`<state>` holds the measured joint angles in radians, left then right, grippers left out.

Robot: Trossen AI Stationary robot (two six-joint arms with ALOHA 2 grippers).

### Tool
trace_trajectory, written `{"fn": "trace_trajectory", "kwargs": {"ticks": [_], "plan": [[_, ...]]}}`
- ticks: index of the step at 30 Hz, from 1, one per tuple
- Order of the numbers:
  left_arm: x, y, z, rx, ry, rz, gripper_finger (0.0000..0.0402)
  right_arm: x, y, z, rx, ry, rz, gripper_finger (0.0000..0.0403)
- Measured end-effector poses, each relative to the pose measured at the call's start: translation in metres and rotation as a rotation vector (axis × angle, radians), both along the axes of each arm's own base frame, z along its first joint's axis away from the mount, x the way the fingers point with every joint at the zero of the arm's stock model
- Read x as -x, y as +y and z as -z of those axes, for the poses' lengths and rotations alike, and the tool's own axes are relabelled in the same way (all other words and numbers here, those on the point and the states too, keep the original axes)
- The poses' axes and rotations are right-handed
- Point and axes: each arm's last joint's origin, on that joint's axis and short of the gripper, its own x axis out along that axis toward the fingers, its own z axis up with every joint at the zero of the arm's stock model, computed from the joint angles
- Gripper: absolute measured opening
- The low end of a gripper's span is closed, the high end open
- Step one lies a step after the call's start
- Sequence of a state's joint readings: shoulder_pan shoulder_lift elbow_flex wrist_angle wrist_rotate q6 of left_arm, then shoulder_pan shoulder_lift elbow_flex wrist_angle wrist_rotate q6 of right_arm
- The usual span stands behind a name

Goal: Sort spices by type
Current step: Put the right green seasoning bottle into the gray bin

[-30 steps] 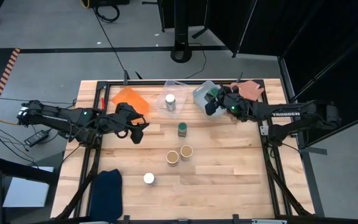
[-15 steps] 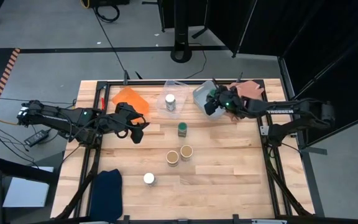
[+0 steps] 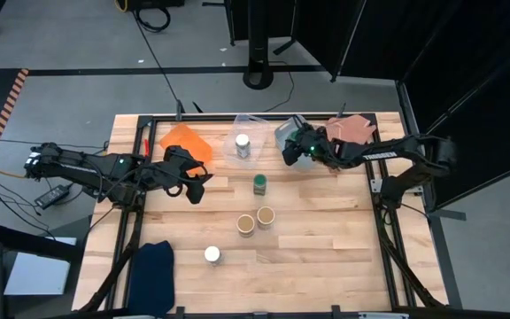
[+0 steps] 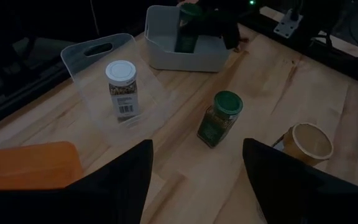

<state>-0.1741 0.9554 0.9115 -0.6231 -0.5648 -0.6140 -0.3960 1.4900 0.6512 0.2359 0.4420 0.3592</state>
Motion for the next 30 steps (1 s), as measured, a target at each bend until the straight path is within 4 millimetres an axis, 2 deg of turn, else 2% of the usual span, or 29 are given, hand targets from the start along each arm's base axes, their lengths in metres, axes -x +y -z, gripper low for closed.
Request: {"fn": "trace_trajectory", "kwargs": {"ticks": [8, 13, 24, 30], "plan": [[0.0, 0.0, 0.0, -0.002, 0.0, -0.003, 0.0255, 0.001, -0.019, 0.001, 0.001, -0.056, -0.002, 0.02], [0.0, 0.0, 0.0, -0.007, -0.001, -0.01, 0.0255, 0.002, -0.027, 0.009, -0.025, -0.048, 0.003, 0.02], [-0.002, 0.001, 0.022, 0.038, -0.004, -0.049, 0.0255, 0.001, -0.029, 0.021, -0.053, -0.017, -0.011, 0.02], [-0.003, 0.0, 0.025, 0.05, -0.028, -0.05, 0.0255, 0.001, -0.03, 0.02, -0.048, -0.02, -0.005, 0.0227]]}}
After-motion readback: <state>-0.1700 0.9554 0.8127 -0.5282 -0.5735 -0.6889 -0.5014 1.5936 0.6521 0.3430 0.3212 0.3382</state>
